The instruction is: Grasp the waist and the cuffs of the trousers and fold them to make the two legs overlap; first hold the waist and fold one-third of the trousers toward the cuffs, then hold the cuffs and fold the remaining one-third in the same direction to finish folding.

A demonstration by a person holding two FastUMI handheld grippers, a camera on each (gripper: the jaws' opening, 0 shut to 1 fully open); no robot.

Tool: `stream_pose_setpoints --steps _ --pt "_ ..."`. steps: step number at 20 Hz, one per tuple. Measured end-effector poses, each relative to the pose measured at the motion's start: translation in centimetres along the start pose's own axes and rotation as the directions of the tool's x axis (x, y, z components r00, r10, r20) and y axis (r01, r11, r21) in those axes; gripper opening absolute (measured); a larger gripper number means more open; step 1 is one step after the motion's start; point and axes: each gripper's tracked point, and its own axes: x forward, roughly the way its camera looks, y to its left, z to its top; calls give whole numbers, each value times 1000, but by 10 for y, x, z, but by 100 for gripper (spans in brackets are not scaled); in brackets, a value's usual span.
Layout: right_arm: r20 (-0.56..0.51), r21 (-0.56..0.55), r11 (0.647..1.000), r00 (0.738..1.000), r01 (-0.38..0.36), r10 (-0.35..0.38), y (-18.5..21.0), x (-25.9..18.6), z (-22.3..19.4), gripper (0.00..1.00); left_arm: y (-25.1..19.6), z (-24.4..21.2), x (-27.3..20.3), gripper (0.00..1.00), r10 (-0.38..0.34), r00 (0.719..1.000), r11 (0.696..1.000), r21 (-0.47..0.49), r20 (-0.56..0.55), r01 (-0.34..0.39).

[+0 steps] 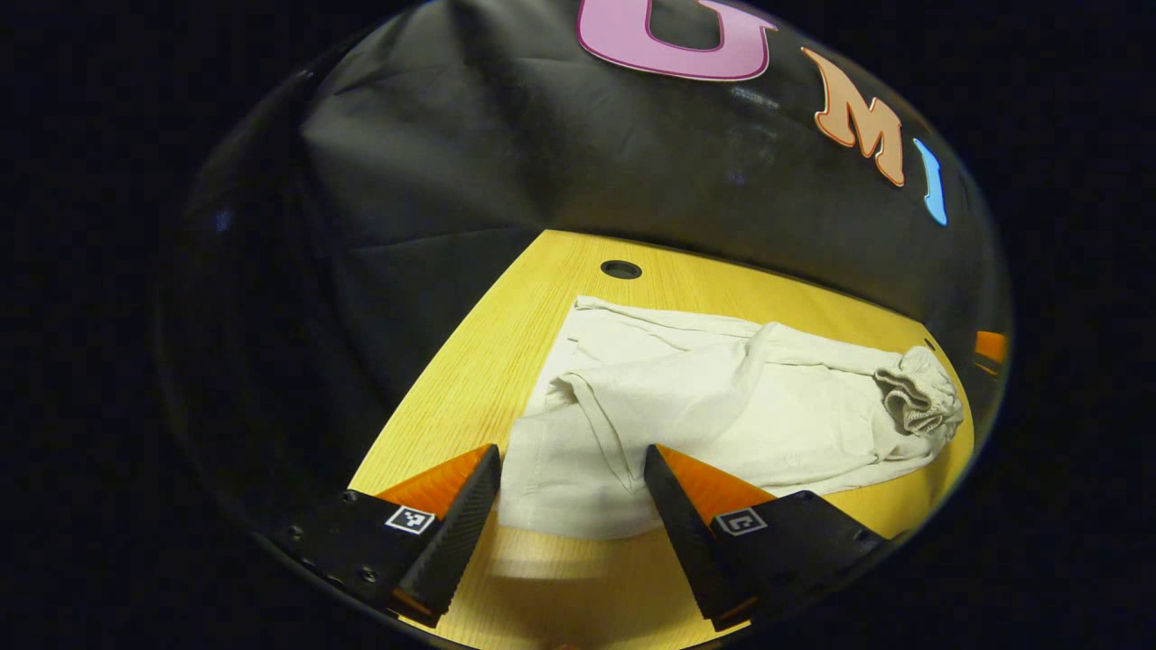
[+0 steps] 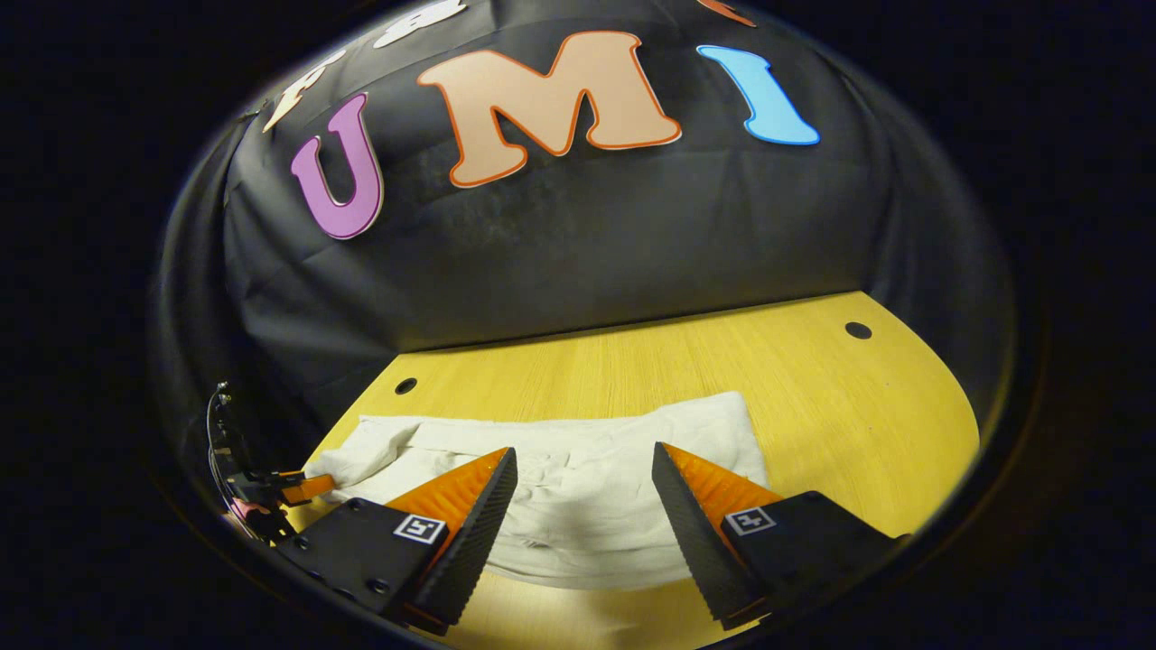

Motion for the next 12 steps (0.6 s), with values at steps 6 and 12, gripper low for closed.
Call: stream_pose_setpoints --steps 6,12 --pt "13 2 1000 1000 19 -19 -4 -14 6 96 2 3 -2 91 15 1000 1000 13 -7 -15" --pt "17 -2 1000 999 31 -31 -7 -34 6 96 -17 9 -1 0 -2 1000 996 -91 12 3"
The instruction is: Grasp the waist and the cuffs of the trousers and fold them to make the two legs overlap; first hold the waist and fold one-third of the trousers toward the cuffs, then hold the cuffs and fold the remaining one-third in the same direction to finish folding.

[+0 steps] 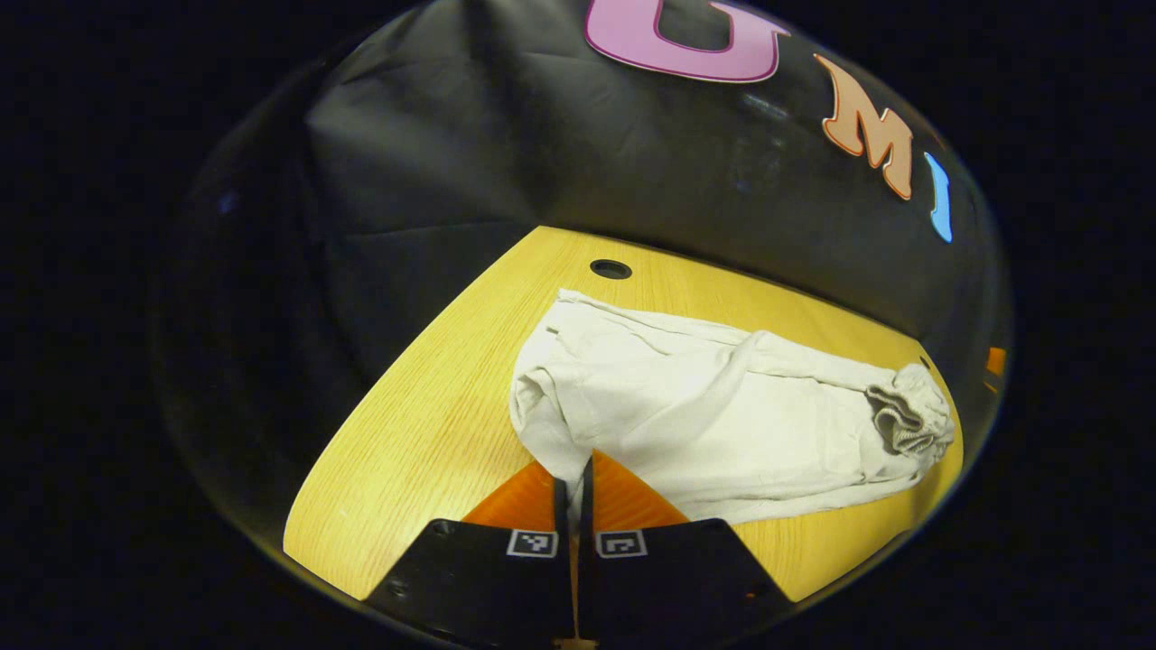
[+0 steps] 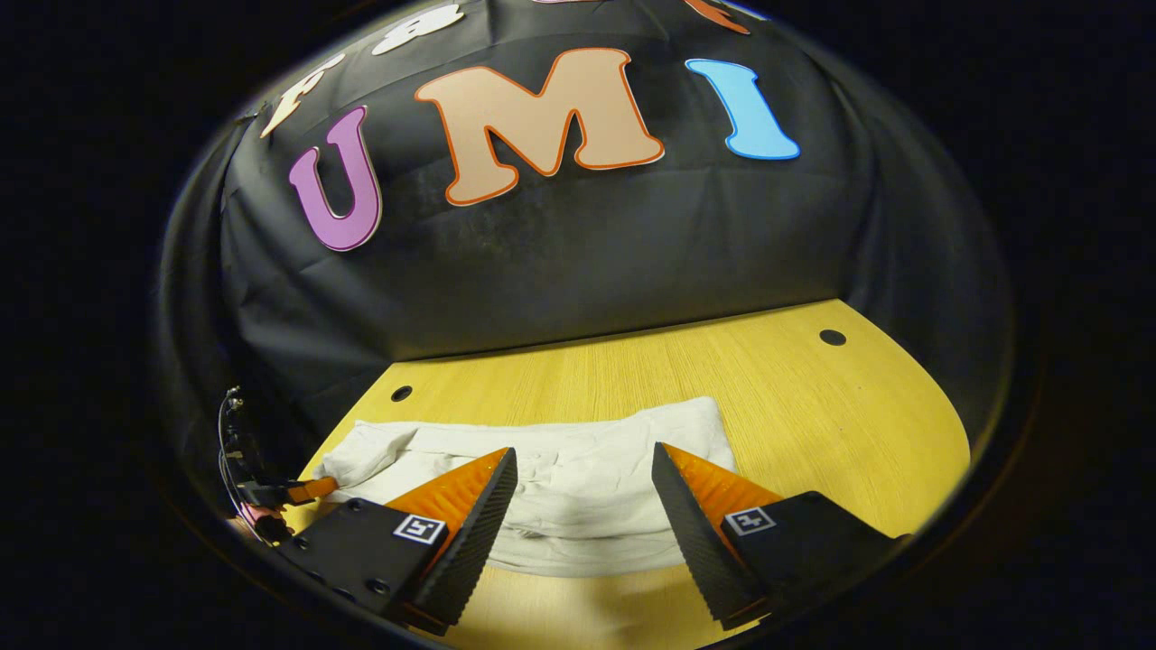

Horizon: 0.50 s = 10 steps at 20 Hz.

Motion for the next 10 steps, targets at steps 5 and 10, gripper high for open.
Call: stream_pose_setpoints --steps 5,10 --pt "14 4 1000 1000 17 -17 -13 -12 10 96 -11 20 -14 0 -8 999 998 -69 36 11" --pt "36 2 999 999 36 -36 -34 -25 26 96 -77 65 -40 0 -126 985 989 -65 115 134"
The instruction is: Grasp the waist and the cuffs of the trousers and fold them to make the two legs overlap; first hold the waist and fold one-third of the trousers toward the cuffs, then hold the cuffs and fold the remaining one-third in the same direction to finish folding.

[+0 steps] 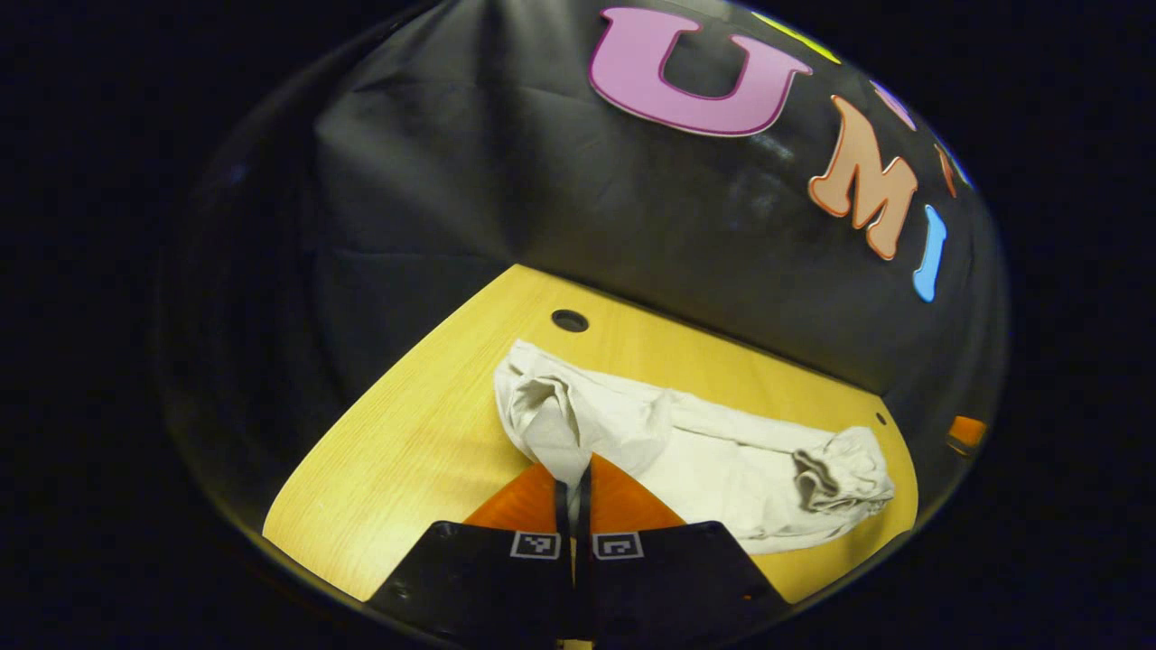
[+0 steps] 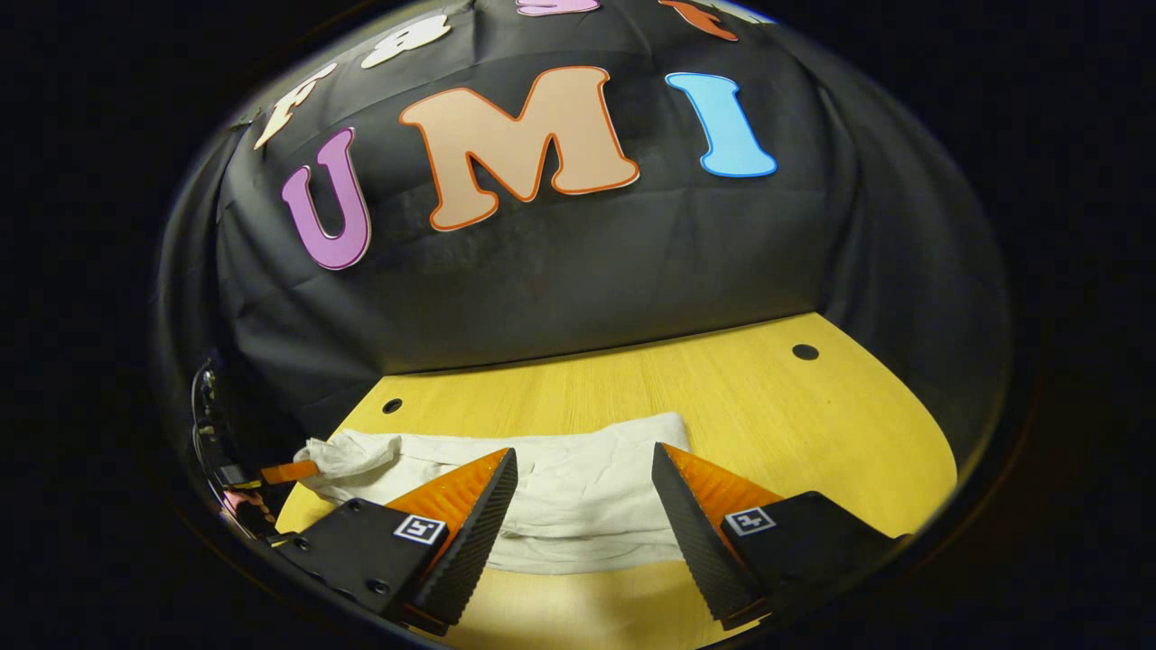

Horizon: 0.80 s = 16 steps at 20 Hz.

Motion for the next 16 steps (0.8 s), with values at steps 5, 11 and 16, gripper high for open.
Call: stream_pose_setpoints --steps 5,11,16 --pt "14 -23 1000 1000 19 -19 -32 -18 12 97 -114 36 -7 0 -164 985 985 63 59 160" --pt "14 -37 999 999 31 -30 -78 -38 12 97 -252 47 -18 0 -347 936 933 121 60 339" --pt "-11 -40 998 999 43 -44 -114 -35 3 96 -367 37 -22 0 -475 879 863 211 31 459"
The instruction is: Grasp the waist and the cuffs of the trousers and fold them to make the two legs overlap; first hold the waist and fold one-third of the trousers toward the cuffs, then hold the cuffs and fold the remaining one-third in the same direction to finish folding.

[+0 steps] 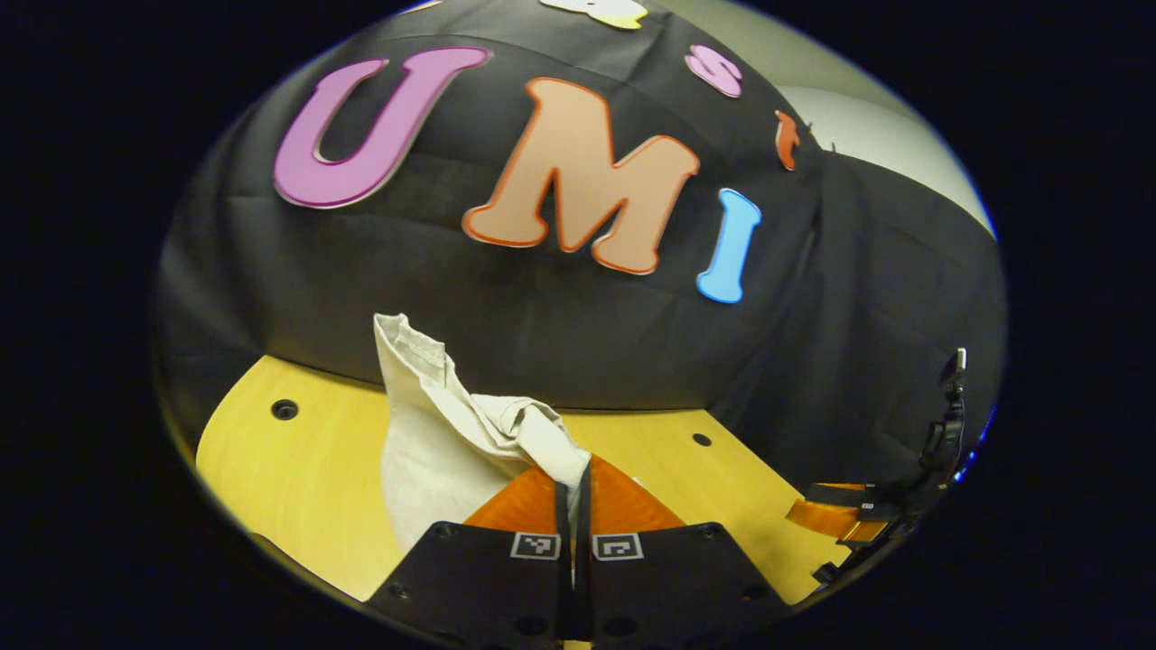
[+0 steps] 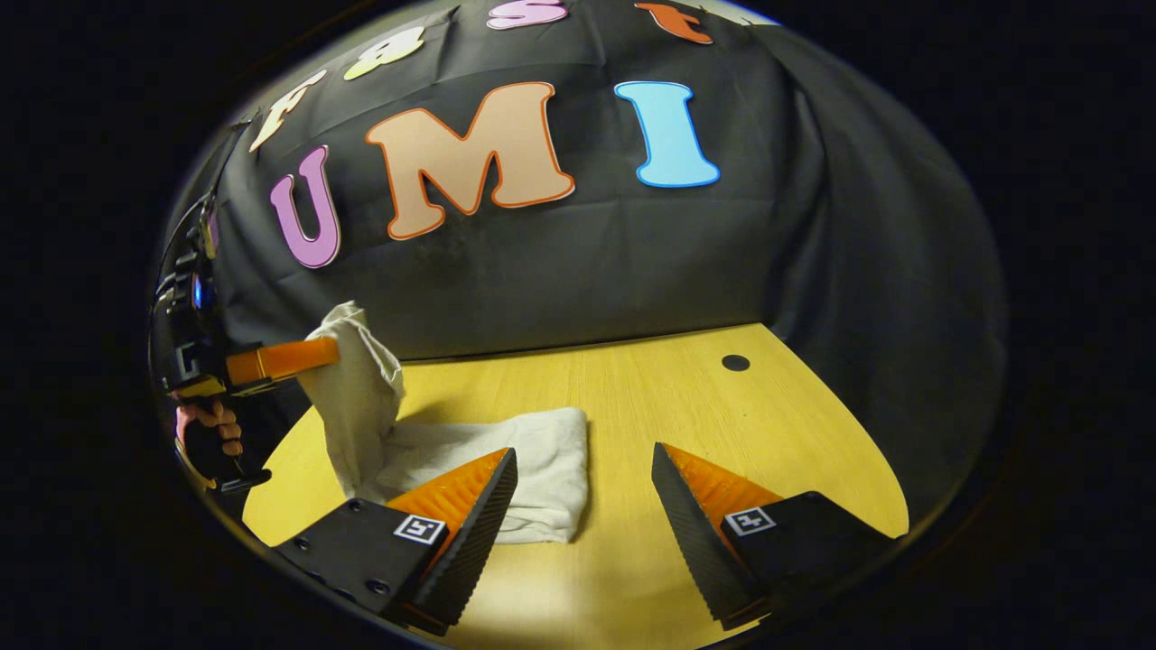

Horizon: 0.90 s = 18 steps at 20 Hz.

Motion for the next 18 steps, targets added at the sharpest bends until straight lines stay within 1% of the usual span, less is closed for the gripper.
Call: stream_pose_setpoints --steps 3,6,8,9,10,11,12,13,14,16,18 --pt "-10 -7 1000 1000 6 -6 -21 0 -2 96 -50 -20 26 0 -60 996 997 49 -59 63" --pt "-11 -10 1000 1000 16 -17 -39 -1 -3 96 -88 -50 47 0 -80 988 992 87 -129 92" --pt "-8 1 1000 1000 15 -15 -48 -3 -2 96 -106 -74 56 0 -90 981 987 119 -173 111" --pt "-11 3 1000 1000 16 -16 -53 -4 -2 96 -112 -91 57 5 -91 974 983 140 -206 121" --pt "-14 4 1000 1000 19 -19 -58 -5 -3 96 -112 -104 55 7 -86 969 980 154 -233 124" --pt "-14 6 1000 1000 23 -23 -63 -6 -4 96 -113 -118 56 11 -84 964 979 162 -253 127" --pt "-15 13 1000 1000 25 -25 -66 -8 -5 96 -118 -129 57 13 -92 957 978 153 -275 139" --pt "-15 21 999 1000 25 -25 -68 -9 -5 96 -123 -135 54 35 -105 952 979 137 -287 149" --pt "-15 30 999 1000 26 -26 -69 -9 -6 96 -124 -140 55 56 -101 952 982 125 -289 142" --pt "-9 50 998 1000 26 -25 -70 -14 -6 96 -115 -137 48 99 -62 958 986 129 -280 102" --pt "8 63 998 1000 17 -17 -65 -19 -3 96 -101 -125 39 96 -27 966 989 135 -257 64"
